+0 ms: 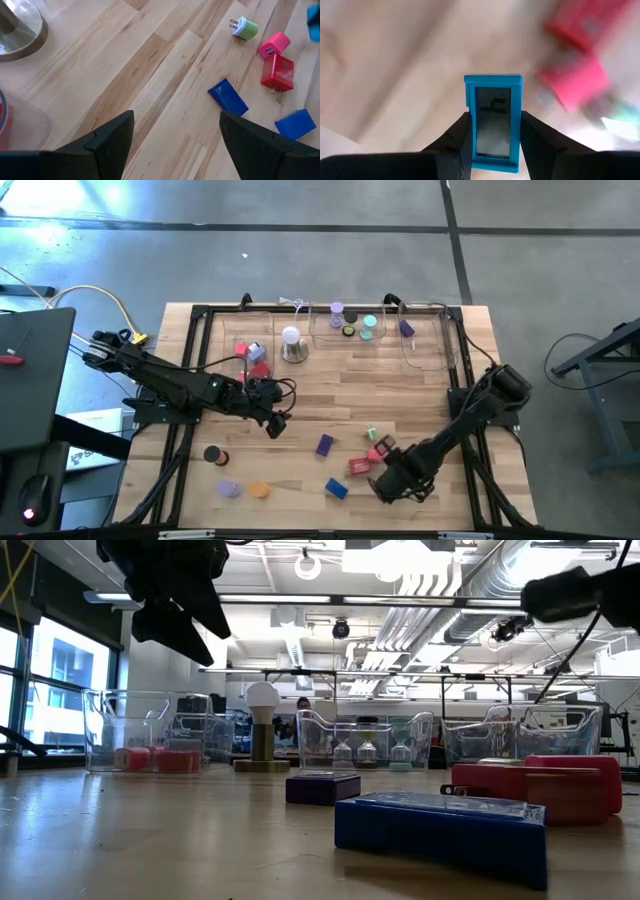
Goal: Pick & Place Office items
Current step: Put the light blue digital clock into the right transparent bin
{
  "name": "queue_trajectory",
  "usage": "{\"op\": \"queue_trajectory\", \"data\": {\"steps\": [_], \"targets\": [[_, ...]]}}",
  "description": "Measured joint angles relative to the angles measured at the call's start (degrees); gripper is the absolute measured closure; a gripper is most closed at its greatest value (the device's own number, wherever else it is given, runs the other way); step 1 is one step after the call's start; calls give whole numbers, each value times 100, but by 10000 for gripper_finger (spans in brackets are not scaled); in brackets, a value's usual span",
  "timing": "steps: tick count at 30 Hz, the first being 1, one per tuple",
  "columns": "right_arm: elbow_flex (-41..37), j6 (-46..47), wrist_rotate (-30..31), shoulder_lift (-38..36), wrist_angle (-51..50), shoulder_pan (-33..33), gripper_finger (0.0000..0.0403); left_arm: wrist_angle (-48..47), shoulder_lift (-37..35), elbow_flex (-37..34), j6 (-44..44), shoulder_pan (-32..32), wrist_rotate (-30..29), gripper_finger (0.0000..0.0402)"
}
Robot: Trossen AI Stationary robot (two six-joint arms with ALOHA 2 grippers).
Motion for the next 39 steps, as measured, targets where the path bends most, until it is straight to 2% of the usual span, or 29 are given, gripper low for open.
{"op": "queue_trajectory", "data": {"steps": [9,13,17,20,28,33,36,39], "targets": [[2,1524,1945,-895,-2736,-357,285,0,0,0,47,0,-2,115],[4,1960,2515,-1604,-2712,-840,285,10,0,0,49,0,-1,115],[13,3099,3791,-2167,-2775,-1563,285,26,0,0,50,0,-15,115],[13,3375,3920,-2561,-2801,-2163,285,28,0,-4,46,0,-35,115],[17,2971,3903,-3216,-2700,-4665,285,145,0,-9,42,0,-304,115],[17,2307,3371,-3233,-2053,-6216,285,157,0,-9,27,0,-441,115],[-2,1860,2773,-3160,-1466,-6901,285,160,0,-9,10,0,-441,115],[-136,1734,2515,-3075,-926,-7429,285,157,0,-9,-14,0,-439,115]]}}
